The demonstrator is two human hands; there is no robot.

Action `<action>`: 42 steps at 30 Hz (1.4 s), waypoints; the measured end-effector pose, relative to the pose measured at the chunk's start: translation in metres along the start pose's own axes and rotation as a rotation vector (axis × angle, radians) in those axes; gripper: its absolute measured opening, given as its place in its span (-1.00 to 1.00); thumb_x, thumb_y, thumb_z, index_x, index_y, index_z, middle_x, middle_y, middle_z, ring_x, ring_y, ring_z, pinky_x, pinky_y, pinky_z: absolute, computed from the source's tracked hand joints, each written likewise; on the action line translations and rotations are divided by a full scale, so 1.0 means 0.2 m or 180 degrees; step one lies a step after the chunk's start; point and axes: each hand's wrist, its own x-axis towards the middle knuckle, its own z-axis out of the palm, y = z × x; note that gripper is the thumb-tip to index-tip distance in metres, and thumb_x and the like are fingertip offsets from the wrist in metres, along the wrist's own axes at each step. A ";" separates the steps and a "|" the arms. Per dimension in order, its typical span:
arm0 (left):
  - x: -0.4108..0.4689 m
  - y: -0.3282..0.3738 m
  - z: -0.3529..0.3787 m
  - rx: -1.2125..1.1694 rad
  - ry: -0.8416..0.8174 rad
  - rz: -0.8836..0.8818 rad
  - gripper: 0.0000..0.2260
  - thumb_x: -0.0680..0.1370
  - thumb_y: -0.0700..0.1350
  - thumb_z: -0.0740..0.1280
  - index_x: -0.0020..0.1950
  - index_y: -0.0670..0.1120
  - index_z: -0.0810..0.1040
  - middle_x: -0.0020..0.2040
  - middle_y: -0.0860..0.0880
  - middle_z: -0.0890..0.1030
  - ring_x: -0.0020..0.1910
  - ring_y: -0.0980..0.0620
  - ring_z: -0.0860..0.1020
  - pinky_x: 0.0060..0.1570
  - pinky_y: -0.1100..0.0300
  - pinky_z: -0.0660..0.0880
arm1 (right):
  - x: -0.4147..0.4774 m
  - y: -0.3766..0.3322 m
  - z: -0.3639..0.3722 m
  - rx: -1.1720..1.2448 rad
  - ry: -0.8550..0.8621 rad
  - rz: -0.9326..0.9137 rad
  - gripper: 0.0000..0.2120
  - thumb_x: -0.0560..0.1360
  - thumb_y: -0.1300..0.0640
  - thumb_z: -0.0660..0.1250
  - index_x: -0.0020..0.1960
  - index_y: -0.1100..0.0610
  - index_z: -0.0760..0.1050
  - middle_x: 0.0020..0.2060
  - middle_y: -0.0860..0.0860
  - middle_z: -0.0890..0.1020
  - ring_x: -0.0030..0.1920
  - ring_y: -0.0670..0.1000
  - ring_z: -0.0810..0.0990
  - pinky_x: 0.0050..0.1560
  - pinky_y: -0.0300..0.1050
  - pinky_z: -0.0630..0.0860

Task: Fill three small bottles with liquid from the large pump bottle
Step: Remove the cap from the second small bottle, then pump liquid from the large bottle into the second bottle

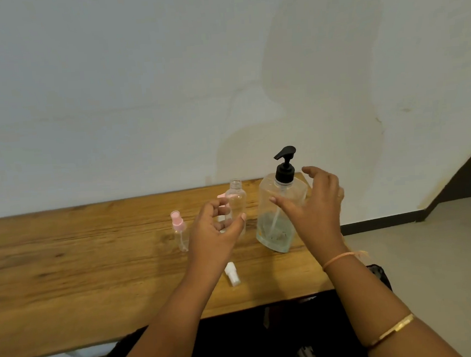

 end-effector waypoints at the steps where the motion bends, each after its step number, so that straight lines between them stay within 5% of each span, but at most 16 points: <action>1: 0.00 0.01 0.01 0.0032 -0.0039 0.0013 -0.73 0.47 -0.11 0.42 -0.04 0.21 0.41 0.00 0.17 0.50 -0.15 0.25 0.55 -0.37 0.51 0.41 | 0.01 0.01 0.01 0.0030 -0.0166 0.0083 -0.26 0.29 -0.10 0.51 0.34 0.13 0.31 0.25 0.04 0.35 0.24 -0.04 0.27 0.12 -0.34 0.09; 5: -0.01 0.01 0.02 0.0165 -0.0154 0.0030 -0.72 0.46 -0.09 0.43 0.04 0.20 0.42 0.02 0.18 0.50 -0.09 0.24 0.56 -0.32 0.48 0.45 | 0.05 0.02 0.03 0.0591 -0.0672 0.0498 -0.24 0.29 -0.03 0.54 0.38 0.11 0.28 0.28 0.01 0.40 0.28 -0.02 0.34 0.14 -0.21 0.29; 9: 0.01 0.01 0.01 0.0194 -0.0167 0.0006 -0.70 0.45 -0.08 0.43 0.13 0.10 0.44 0.03 0.14 0.50 -0.06 0.20 0.57 -0.29 0.45 0.47 | 0.10 0.05 0.00 0.0827 -0.0878 0.0549 -0.28 0.27 0.04 0.56 0.34 0.12 0.35 0.18 -0.03 0.45 0.14 -0.12 0.37 0.06 -0.26 0.31; 13: 0.03 0.00 0.02 0.0185 -0.0261 -0.0053 -0.66 0.44 -0.06 0.44 0.18 0.06 0.48 0.09 0.04 0.52 0.02 0.12 0.57 -0.16 0.35 0.50 | 0.13 0.13 -0.04 0.1166 -0.1352 0.0546 -0.32 0.27 0.09 0.56 0.31 0.04 0.37 0.18 -0.09 0.48 0.22 -0.10 0.41 0.12 -0.22 0.35; 20: 0.04 -0.02 0.08 0.0241 -0.0612 -0.0038 -0.75 0.42 -0.05 0.45 0.02 0.11 0.47 0.06 0.11 0.56 0.06 0.20 0.52 -0.06 0.25 0.51 | 0.16 0.19 -0.07 0.1778 -0.2260 0.0421 -0.18 0.19 -0.07 0.56 0.39 -0.13 0.32 0.40 -0.13 0.34 0.41 -0.01 0.29 0.35 0.19 0.31; 25: 0.06 -0.01 0.14 0.0095 -0.0534 -0.0019 -0.73 0.46 -0.19 0.37 0.03 0.06 0.36 0.03 0.12 0.55 -0.06 0.27 0.55 -0.16 0.38 0.48 | 0.15 0.10 -0.11 0.2114 -0.1739 0.0378 -0.38 0.33 0.06 0.36 0.35 -0.17 0.27 0.41 -0.19 0.29 0.42 -0.17 0.20 0.41 -0.01 0.23; 29: 0.08 0.00 0.18 -0.0119 -0.0244 0.0001 -0.74 0.43 -0.15 0.38 -0.02 0.07 0.34 -0.06 0.04 0.55 -0.16 0.19 0.53 -0.20 0.30 0.51 | 0.19 -0.02 -0.14 0.2637 -0.1260 0.0151 -0.46 0.37 0.24 0.16 0.30 -0.10 0.36 0.33 -0.17 0.41 0.37 -0.12 0.34 0.37 -0.03 0.30; 34: 0.12 0.01 0.22 -0.0294 -0.0358 -0.0256 -0.58 0.32 0.00 0.53 0.08 0.16 0.44 -0.12 0.11 0.63 -0.09 0.06 0.62 0.01 -0.07 0.57 | 0.18 -0.07 -0.12 0.2632 -0.1237 0.0090 -0.66 0.53 0.31 0.22 0.20 -0.03 0.49 0.12 -0.07 0.59 0.21 -0.02 0.52 0.29 -0.05 0.42; 39: 0.16 0.03 0.23 -0.0473 -0.0363 -0.0342 -0.60 0.33 -0.09 0.54 0.01 0.23 0.46 0.14 0.15 0.57 0.01 -0.01 0.61 0.05 -0.13 0.55 | 0.19 -0.06 -0.13 0.2657 -0.1114 0.0077 -0.71 0.49 0.32 0.30 0.18 0.12 0.53 0.09 0.05 0.63 0.14 0.00 0.58 0.18 -0.15 0.48; 42: 0.16 0.04 0.22 -0.0515 -0.0381 -0.0355 -0.61 0.33 -0.14 0.54 -0.03 0.19 0.46 0.13 0.11 0.57 -0.01 -0.01 0.62 0.05 -0.10 0.56 | 0.19 -0.07 -0.11 0.2655 -0.0927 0.0081 -0.74 0.45 0.34 0.35 0.10 0.14 0.57 0.04 0.12 0.64 0.10 0.03 0.59 0.14 -0.16 0.50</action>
